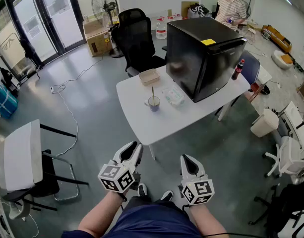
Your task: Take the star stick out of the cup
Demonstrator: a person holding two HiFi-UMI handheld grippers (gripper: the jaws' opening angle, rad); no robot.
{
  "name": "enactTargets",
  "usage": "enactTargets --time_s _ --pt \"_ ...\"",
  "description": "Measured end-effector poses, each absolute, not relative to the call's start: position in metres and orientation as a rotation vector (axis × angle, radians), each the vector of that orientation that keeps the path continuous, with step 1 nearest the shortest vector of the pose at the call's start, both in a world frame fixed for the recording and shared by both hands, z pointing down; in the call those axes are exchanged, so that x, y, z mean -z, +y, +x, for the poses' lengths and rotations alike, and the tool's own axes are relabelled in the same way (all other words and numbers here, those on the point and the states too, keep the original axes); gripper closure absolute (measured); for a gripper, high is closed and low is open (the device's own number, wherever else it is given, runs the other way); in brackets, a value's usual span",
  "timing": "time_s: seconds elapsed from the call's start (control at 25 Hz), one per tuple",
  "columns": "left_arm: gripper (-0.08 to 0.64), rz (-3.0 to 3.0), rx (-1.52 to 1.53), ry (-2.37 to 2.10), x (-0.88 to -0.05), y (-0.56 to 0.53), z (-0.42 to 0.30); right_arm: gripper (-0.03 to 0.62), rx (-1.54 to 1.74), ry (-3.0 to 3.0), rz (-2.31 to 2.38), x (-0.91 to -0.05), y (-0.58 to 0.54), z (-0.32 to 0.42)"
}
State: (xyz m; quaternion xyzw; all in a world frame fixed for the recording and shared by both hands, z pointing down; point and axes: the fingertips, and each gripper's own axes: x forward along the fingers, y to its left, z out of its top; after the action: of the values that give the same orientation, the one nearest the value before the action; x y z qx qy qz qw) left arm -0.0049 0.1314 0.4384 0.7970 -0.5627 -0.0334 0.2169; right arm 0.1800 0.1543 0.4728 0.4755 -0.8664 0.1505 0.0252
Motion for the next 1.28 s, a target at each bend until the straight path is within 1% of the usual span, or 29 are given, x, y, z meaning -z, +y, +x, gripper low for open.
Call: enactTargets --time_s 0.72,1.0,1.28 --pt "0.471 2.200 0.177 -1.528 -0.432 0.107 -0.085 0.585 -0.430 -2.626 1.637 -0.452 0.123 0.150" --pt "0.471 2.309 0.168 -1.472 -0.427 0.100 -0.122 0.586 -0.382 -2.564 1.696 -0.442 0.109 0.119" --pt "0.472 2.283 0.215 -1.453 -0.435 0.083 -0.151 0.586 -0.364 -2.529 1.693 -0.445 0.099 0.097"
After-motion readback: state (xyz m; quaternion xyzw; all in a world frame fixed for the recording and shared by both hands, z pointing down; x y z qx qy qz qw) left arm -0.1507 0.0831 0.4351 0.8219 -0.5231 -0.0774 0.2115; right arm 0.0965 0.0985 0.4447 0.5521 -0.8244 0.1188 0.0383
